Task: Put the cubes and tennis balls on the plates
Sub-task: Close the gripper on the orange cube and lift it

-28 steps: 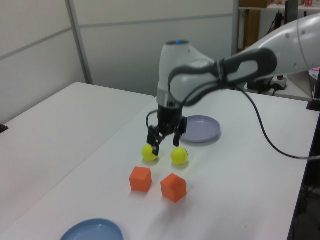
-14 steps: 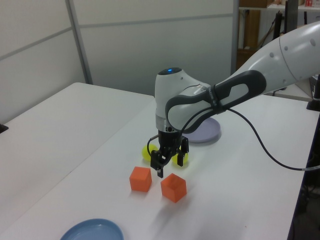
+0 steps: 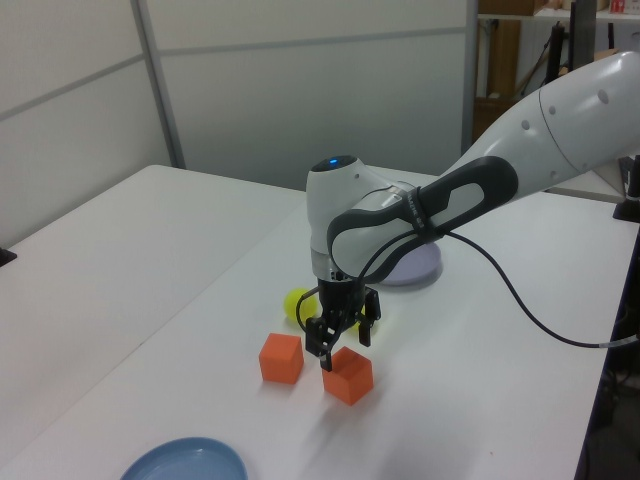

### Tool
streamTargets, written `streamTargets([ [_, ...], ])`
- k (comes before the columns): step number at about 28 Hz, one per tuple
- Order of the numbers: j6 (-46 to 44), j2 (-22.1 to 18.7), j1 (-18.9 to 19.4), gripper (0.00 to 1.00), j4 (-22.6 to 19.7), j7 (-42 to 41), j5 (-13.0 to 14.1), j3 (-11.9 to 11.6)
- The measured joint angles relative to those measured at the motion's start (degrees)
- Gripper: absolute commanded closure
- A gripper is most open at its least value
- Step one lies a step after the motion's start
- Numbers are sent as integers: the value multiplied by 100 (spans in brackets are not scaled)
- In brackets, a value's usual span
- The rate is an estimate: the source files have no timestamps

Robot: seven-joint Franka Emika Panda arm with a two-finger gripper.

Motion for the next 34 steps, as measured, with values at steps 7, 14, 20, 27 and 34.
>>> streamTargets([
  [7,0,72,0,0,-10,0,-17,0],
  [14,0,243,0,9,-16,50,-168,0],
  [20,15,327,18,71,-16,116,-230,0],
  [27,110,330,129,100,9,232,-231,4],
  [34,140,250,289,100,172,238,-231,43],
])
